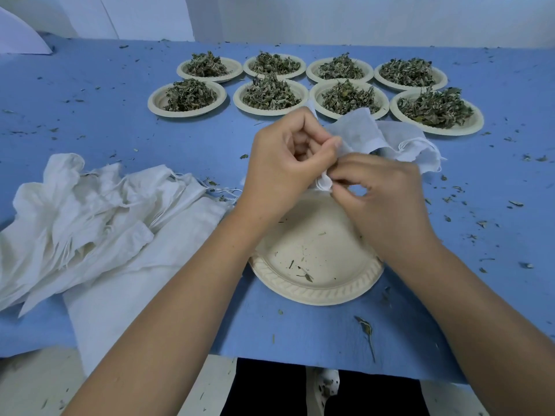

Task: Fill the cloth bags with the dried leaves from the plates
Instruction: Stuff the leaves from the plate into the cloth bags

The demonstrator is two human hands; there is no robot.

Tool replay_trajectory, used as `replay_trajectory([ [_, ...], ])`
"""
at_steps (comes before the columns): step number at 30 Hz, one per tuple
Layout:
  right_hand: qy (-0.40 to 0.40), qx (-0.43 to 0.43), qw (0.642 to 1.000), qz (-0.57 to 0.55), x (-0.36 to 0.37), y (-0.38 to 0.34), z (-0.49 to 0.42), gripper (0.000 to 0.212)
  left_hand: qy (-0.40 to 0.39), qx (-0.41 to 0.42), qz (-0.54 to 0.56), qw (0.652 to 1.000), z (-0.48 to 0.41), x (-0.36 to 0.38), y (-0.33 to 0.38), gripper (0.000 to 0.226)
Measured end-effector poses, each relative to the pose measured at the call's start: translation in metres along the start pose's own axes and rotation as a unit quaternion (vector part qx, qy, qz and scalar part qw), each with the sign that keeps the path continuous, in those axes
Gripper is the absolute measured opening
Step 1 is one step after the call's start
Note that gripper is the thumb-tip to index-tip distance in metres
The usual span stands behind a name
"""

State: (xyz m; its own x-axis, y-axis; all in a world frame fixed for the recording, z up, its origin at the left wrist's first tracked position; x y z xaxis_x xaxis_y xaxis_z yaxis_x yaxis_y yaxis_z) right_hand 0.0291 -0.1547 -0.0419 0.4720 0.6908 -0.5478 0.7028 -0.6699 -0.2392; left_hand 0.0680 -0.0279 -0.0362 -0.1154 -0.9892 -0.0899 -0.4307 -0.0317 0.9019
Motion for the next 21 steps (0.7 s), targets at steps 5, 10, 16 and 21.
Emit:
replay_trajectory([
  [5, 0.002, -0.024, 1.0, 0.001, -0.01, 0.003, -0.003, 0.023, 0.034, -0.017, -0.004, 0.999, -0.003, -0.003, -0.001, 0.025],
  [10, -0.06, -0.078, 0.995, 0.032, -0.005, -0.007, -0.003, 0.015, 0.011, 0.017, 0.003, 1.0, -0.002, -0.004, 0.0, 0.023],
  [16, -0.229, 0.03, 0.972, 0.035, 0.004, 0.002, 0.001, 0.008, -0.03, 0.076, -0.084, 0.993, 0.002, 0.005, -0.003, 0.014],
  [21, -0.213, 0.022, 0.973, 0.086, 0.001, -0.008, -0.021, 0.026, 0.032, 0.259, -0.233, 0.937, -0.002, 0.002, 0.024, 0.013],
])
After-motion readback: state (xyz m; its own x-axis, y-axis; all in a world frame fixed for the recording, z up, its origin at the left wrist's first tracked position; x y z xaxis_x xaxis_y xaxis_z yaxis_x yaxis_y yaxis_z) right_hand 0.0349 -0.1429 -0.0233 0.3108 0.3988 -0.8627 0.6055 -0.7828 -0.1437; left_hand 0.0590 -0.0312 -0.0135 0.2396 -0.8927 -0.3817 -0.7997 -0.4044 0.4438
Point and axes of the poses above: each hand's wrist, its own z-axis away from the middle knuckle, its own x-axis out of the palm, y = z × x, the point moved 2 cm from there along -z, towards the middle knuckle, and after that the axes turned 7 degrees about -x, right-handed, at the moved point
